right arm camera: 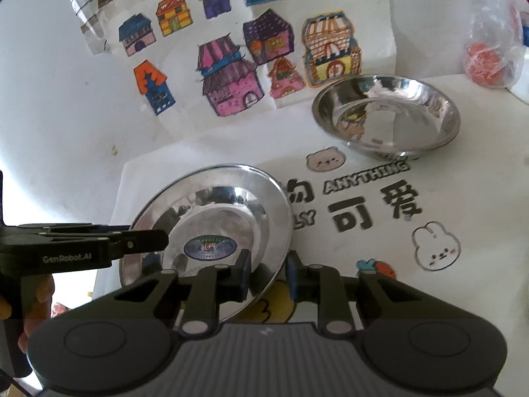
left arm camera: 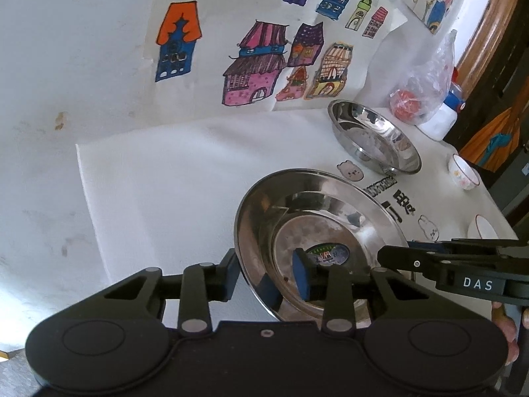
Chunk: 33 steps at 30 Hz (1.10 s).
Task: Organize plates and bowls
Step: 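Lift the stickered plate with both grippers and carry it over the other steel plate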
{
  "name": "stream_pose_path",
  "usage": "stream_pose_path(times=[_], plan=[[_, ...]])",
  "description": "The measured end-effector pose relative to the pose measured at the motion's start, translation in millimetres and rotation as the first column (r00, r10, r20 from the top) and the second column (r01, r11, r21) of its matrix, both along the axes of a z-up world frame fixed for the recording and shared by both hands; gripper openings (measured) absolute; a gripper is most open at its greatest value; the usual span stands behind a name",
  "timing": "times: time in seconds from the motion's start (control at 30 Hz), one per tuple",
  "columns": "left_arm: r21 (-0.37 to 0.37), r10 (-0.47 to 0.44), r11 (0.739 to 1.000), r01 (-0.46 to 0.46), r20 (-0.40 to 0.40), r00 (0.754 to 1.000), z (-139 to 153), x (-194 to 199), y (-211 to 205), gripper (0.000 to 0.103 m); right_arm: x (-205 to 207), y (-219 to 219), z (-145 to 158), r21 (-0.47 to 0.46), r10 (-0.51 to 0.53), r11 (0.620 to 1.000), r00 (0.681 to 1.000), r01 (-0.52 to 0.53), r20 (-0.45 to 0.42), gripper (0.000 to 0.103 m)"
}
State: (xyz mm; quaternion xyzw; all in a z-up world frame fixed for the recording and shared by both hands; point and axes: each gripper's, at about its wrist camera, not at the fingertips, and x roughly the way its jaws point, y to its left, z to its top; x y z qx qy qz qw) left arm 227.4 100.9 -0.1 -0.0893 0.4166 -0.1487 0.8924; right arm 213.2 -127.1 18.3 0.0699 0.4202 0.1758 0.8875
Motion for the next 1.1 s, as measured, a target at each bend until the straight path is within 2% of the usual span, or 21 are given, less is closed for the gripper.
stream_pose_path(times=[0.67, 1.1], plan=[[-0.058, -0.023, 0.998, 0.027, 0.074, 0.997, 30.0, 27.6, -48.7, 0.036, 10.7, -48.9, 24.5, 0.011, -0.089, 0.996, 0.989, 0.088, 0.122, 0.025], [-0.061, -0.049, 0.996, 0.058, 0.131, 0.99, 51.2, 68.1, -95.3, 0.036, 34.0, -89.4, 39.3, 0.041, -0.184, 0.983, 0.964, 0.18, 0.19, 0.025]])
